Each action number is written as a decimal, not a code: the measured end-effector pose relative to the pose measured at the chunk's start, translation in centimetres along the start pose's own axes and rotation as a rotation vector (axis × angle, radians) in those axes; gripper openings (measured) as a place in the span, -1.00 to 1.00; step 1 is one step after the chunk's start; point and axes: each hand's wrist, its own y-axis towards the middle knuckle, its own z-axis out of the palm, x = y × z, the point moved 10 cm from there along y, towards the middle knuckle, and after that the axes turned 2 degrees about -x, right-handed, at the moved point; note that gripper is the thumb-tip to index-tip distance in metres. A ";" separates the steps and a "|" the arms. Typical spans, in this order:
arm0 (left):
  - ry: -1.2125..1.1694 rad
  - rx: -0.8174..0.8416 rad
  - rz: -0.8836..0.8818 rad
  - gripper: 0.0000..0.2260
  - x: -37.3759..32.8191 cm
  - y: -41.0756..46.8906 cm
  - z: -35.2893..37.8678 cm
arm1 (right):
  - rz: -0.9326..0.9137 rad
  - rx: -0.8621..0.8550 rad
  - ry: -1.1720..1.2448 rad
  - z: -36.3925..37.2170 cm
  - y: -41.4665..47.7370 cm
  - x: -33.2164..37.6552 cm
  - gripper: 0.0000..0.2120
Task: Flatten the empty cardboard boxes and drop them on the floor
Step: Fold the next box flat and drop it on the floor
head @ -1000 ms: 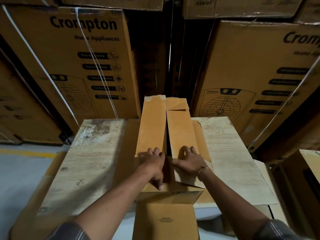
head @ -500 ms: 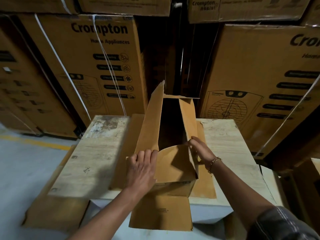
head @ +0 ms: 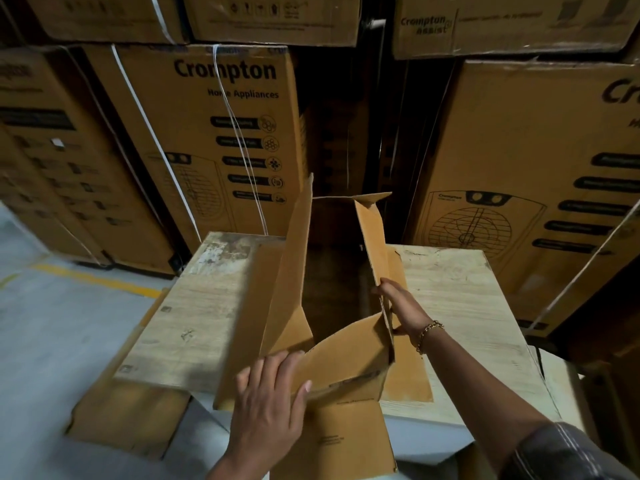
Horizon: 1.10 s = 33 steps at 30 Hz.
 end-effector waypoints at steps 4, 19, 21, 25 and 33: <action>-0.106 -0.075 0.148 -0.80 0.0 -1.4 0.4 | -0.032 0.000 -0.172 0.7 0.9 -0.1 -0.09; -0.123 0.478 -0.447 -0.24 12.7 5.2 9.9 | -0.087 -0.115 -0.272 4.0 1.6 0.9 -0.18; -0.126 0.580 -0.453 -0.12 12.9 7.4 11.8 | -0.068 -0.155 -0.017 2.2 1.1 0.0 -0.29; -0.211 0.592 -0.446 -0.15 13.5 9.4 14.5 | 0.016 -0.302 0.231 -1.8 -2.4 -1.2 -0.70; -0.224 0.431 -0.456 -0.47 16.4 10.6 15.8 | 0.122 -0.550 -0.310 -1.7 -5.4 -7.5 -0.77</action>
